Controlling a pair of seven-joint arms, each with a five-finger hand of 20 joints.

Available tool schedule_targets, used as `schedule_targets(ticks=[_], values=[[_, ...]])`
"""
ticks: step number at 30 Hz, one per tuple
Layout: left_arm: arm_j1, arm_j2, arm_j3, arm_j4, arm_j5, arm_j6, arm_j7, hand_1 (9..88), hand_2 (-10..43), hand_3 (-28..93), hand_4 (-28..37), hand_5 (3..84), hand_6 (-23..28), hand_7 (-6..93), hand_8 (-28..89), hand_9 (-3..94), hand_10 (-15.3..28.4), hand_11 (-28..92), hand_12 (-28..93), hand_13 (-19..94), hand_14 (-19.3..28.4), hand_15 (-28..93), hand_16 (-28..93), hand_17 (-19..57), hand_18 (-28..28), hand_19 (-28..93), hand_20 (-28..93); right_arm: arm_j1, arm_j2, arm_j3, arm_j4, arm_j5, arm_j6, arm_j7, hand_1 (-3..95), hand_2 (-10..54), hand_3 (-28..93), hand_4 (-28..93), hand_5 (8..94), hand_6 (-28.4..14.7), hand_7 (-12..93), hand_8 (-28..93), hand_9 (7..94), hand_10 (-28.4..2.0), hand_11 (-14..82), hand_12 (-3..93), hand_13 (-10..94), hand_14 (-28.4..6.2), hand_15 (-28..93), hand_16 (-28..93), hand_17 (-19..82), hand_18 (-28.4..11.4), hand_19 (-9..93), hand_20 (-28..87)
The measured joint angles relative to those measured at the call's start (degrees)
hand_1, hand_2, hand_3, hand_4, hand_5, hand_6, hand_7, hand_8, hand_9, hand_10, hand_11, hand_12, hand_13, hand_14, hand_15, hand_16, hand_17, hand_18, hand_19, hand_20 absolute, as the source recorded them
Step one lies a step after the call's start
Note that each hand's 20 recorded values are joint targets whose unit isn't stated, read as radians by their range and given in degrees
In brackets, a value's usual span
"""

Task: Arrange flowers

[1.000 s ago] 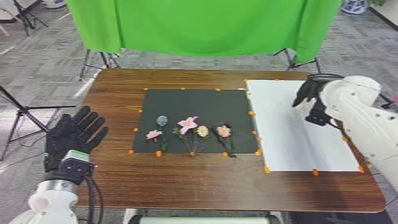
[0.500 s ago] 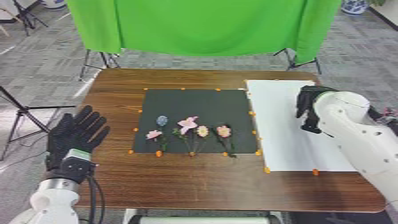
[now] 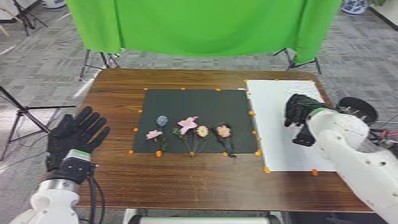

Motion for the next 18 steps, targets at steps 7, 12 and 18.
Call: schedule_targets(ticks=[7, 12, 18], values=[[0.8, 0.01, -0.89, -0.01, 0.01, -0.01, -0.15, 30.8, 16.0, 72, -28.3, 45.1, 10.3, 18.9, -10, 40.0, 16.3, 30, 14, 29, 16.9, 50, -7, -6.1, 16.8, 43, 11, -3.3, -0.2, 0.7, -9.0, 1.3, -0.9, -1.6, 59.4, -9.5, 71, -28, 60.5, -0.4, 46, -5, 73.4, -7.9, 17.2, 45.4, 67, -4.6, 37, 41, 40, -16.2, 72, 25], [1.2, 0.17, -0.96, -0.02, -0.04, -0.03, 0.14, 30.7, 16.0, 72, -28.3, 45.0, 10.3, 19.0, -10, 40.0, 16.3, 30, 14, 29, 16.9, 50, -7, -6.1, 16.8, 43, 11, -3.0, -1.9, -0.1, -12.2, 1.5, -2.7, -3.2, 59.0, -9.5, 71, -28, 60.1, -0.8, 45, -5, 73.0, -8.1, 16.4, 44.9, 67, -4.9, 37, 40, 39, -16.5, 73, 25], [1.1, 0.21, -0.67, 0.0, -0.03, -0.05, 0.15, 30.7, 15.9, 72, -28.3, 45.0, 10.2, 18.8, -10, 40.0, 16.4, 30, 14, 29, 16.8, 50, -7, -6.1, 16.8, 43, 11, -3.2, -3.6, -1.3, -12.9, 1.5, -4.9, -3.9, 58.5, -9.5, 71, -28, 59.5, -0.9, 45, -5, 72.7, -8.5, 15.9, 44.5, 66, -5.3, 37, 40, 38, -16.8, 73, 24]])
